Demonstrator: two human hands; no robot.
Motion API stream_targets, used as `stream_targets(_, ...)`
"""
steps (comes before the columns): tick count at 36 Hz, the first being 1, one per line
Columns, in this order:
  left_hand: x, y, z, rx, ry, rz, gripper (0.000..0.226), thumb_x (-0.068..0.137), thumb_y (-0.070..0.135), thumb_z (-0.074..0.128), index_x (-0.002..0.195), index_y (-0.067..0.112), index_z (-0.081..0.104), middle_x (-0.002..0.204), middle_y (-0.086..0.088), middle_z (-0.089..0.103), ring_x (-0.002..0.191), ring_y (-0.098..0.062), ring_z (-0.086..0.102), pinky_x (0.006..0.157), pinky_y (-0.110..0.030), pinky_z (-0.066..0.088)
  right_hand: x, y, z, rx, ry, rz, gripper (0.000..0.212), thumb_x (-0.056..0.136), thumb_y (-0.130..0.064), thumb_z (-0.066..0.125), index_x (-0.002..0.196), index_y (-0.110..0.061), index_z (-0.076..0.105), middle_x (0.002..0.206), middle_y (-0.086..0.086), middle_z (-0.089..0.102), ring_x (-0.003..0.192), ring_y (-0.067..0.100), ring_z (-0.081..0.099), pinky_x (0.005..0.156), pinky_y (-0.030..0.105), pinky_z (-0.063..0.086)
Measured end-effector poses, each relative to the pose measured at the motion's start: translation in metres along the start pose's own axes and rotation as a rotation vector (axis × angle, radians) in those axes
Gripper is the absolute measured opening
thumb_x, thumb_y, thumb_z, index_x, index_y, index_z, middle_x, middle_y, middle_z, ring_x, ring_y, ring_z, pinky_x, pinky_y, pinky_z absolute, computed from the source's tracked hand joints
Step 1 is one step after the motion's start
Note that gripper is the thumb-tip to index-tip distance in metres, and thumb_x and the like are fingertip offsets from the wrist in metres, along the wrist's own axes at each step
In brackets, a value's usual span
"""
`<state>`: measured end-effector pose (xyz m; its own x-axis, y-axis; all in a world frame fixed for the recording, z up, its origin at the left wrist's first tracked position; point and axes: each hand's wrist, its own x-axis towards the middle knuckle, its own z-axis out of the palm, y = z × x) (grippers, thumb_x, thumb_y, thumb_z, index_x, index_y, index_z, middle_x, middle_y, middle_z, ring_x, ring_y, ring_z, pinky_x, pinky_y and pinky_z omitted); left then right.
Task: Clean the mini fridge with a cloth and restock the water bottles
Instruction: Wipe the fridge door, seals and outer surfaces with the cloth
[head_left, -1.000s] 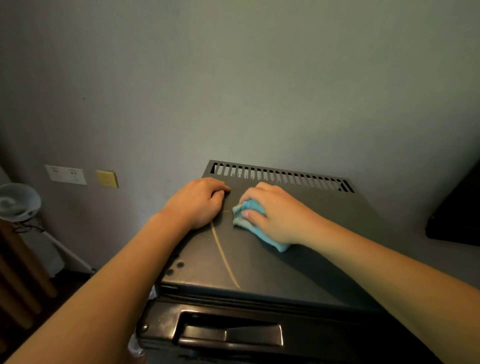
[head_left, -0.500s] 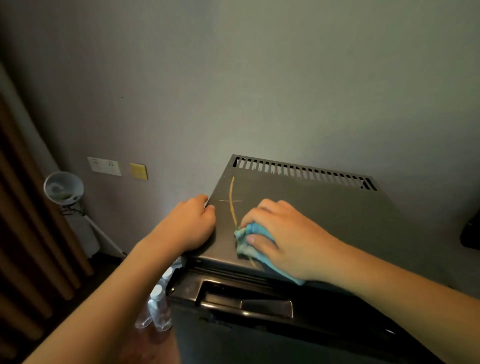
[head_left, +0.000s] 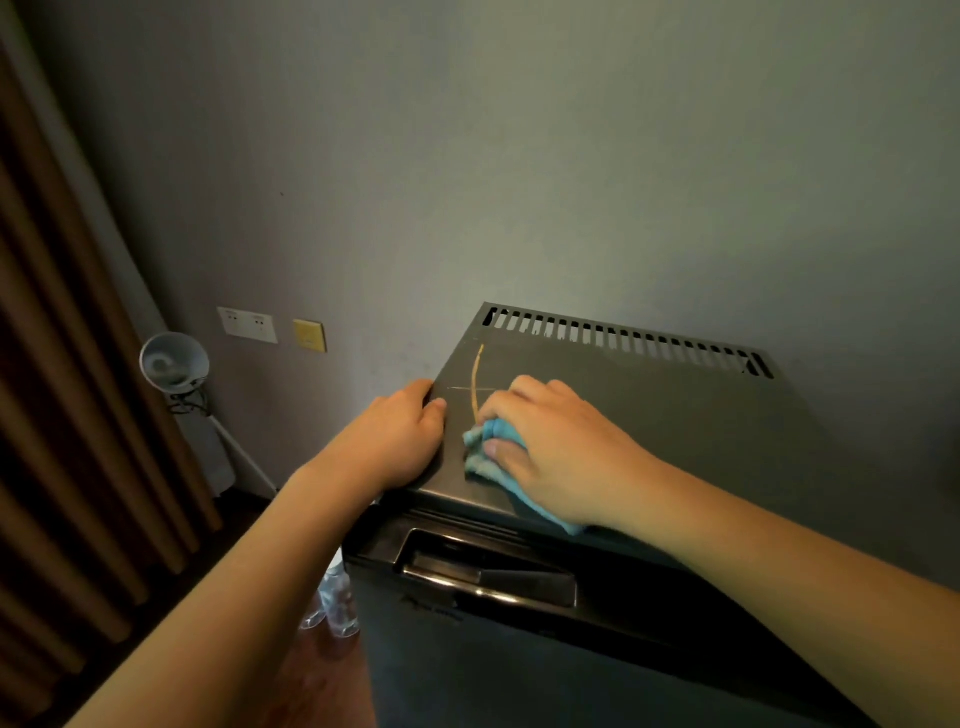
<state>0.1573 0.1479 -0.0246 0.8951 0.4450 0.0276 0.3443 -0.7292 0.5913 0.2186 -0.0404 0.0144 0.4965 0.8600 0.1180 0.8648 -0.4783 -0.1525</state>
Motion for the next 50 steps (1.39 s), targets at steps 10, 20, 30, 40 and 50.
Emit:
stream_targets(10, 0.001, -0.010, -0.004, -0.191, -0.034, 0.051, 0.047, 0.106, 0.037, 0.046, 0.153, 0.039, 0.040, 0.154, -0.001, 0.048, 0.137, -0.020, 0.048, 0.108, -0.031, 0.037, 0.010, 0.007, 0.001, 0.046, -0.018, -0.024, 0.021, 0.102, -0.044, 0.049, 0.121, -0.037, 0.051, 0.118, -0.012, 0.046, 0.111, 0.016, 0.044, 0.098, 0.042, 0.043)
stream_targets(20, 0.010, -0.017, -0.002, -0.329, -0.093, 0.066, 0.045, 0.109, 0.030, 0.036, 0.153, 0.038, 0.038, 0.157, 0.002, 0.042, 0.136, -0.012, 0.043, 0.103, -0.023, 0.033, 0.043, 0.006, 0.006, -0.030, 0.028, 0.096, 0.023, 0.103, -0.043, 0.046, 0.122, -0.032, 0.052, 0.118, -0.007, 0.046, 0.108, 0.020, 0.044, 0.093, 0.044, 0.045)
stream_targets(30, 0.011, -0.018, 0.000, -0.326, -0.103, 0.047, 0.049, 0.109, 0.033, 0.032, 0.158, 0.031, 0.030, 0.158, -0.001, 0.041, 0.143, -0.020, 0.040, 0.119, -0.038, 0.030, 0.094, 0.019, 0.010, -0.030, 0.060, 0.121, 0.024, 0.102, -0.041, 0.048, 0.122, -0.029, 0.055, 0.122, -0.003, 0.049, 0.116, 0.025, 0.045, 0.098, 0.047, 0.044)
stream_targets(40, 0.007, -0.016, 0.001, -0.276, -0.117, 0.050, 0.049, 0.109, 0.041, 0.030, 0.157, 0.031, 0.032, 0.156, -0.005, 0.044, 0.141, -0.024, 0.042, 0.119, -0.042, 0.030, 0.084, 0.019, 0.013, 0.019, 0.025, 0.028, 0.019, 0.100, -0.042, 0.051, 0.117, -0.034, 0.054, 0.116, -0.008, 0.048, 0.113, 0.019, 0.045, 0.095, 0.043, 0.044)
stream_targets(50, 0.006, -0.019, 0.002, -0.302, -0.126, 0.024, 0.039, 0.108, 0.041, 0.031, 0.142, 0.033, 0.048, 0.138, -0.001, 0.059, 0.124, -0.022, 0.054, 0.109, -0.042, 0.041, 0.152, 0.053, 0.011, -0.029, 0.038, 0.209, 0.033, 0.102, -0.040, 0.050, 0.129, -0.023, 0.054, 0.132, 0.004, 0.050, 0.121, 0.028, 0.049, 0.100, 0.044, 0.044)
